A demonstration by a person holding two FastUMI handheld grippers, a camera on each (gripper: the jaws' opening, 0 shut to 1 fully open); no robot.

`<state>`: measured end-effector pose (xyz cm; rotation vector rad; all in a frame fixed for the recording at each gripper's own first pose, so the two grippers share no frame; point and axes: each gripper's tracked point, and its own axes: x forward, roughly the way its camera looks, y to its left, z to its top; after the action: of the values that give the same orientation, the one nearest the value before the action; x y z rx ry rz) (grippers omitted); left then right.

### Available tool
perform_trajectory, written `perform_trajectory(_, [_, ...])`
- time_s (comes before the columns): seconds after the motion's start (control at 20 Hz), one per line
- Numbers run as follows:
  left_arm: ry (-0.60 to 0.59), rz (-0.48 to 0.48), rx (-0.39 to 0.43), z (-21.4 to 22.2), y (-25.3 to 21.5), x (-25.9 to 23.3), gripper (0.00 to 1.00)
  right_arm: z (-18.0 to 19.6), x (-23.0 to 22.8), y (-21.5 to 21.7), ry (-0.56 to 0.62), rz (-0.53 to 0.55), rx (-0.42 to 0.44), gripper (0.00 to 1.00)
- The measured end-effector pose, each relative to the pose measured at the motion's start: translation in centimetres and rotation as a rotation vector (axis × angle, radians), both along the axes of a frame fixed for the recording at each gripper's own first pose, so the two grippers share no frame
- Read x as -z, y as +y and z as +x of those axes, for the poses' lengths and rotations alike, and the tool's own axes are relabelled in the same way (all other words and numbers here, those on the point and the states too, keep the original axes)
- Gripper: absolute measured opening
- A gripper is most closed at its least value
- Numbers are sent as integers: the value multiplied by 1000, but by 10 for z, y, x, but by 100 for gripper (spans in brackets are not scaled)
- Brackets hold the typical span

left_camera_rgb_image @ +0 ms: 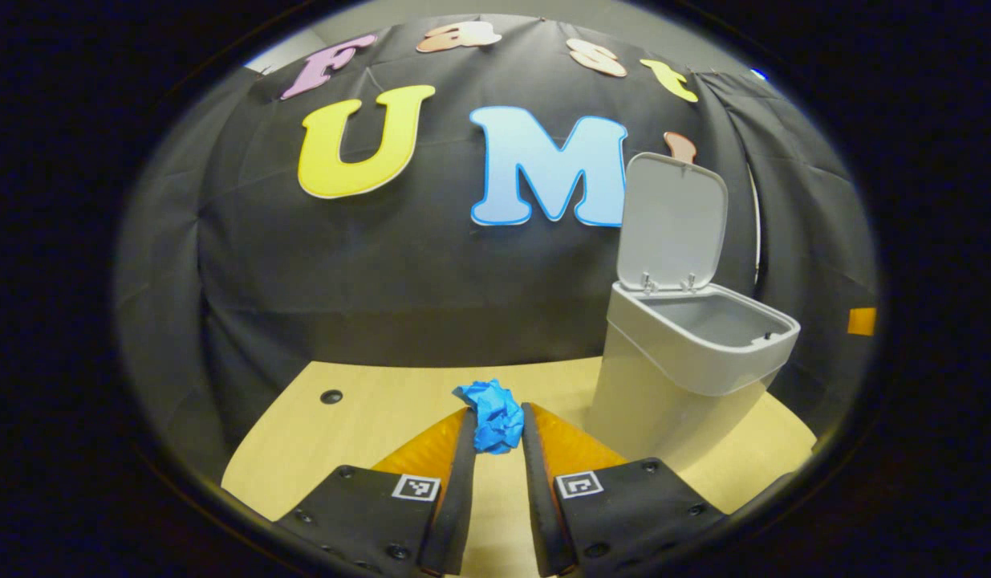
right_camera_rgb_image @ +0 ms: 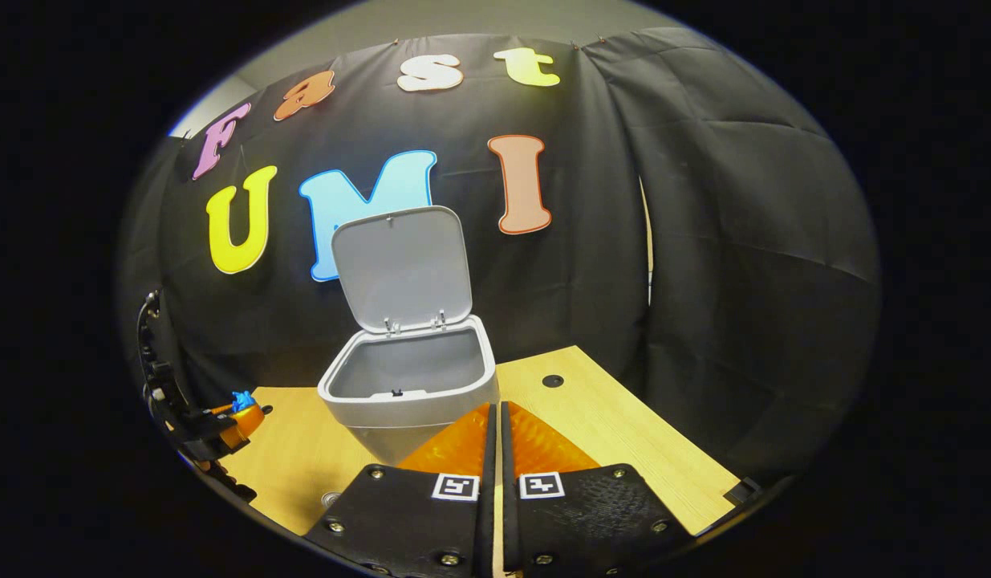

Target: Press the lid of the desktop garbage bin to open it, pick up the crumpled paper on the desktop and throw it into the bin, then pick up the pop can on the desktop and drop it into the bin, and finally close the garbage bin lid.

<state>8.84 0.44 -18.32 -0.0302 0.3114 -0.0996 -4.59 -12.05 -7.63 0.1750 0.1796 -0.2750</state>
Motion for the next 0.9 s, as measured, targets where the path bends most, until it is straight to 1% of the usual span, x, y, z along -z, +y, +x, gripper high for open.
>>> perform_trajectory(0.05, [-11,2,17,5,-8,-6,36,-2,2,-3,3,3,5,4])
perform_trajectory(0.3, [-69,16,114,28,-61,-39,41,-16,15,-21,20,28,56,5])
perform_trajectory(0.4, [-91,11,145,35,-79,-52,41,-21,19,-29,28,34,77,4])
perform_trajectory(0.5, [-109,17,168,39,-91,-61,36,-27,22,-37,31,37,101,4])
perform_trajectory(0.55, [-116,20,181,41,-98,-63,40,-31,24,-41,34,40,110,4])
perform_trajectory(0.6, [-126,22,198,43,-107,-68,38,-34,26,-46,37,44,125,4])
perform_trajectory(0.65, [-135,22,217,44,-118,-72,40,-38,27,-50,39,48,137,4])
perform_trajectory(0.9, [-151,29,271,48,-149,-78,41,-50,31,-59,44,62,173,4])
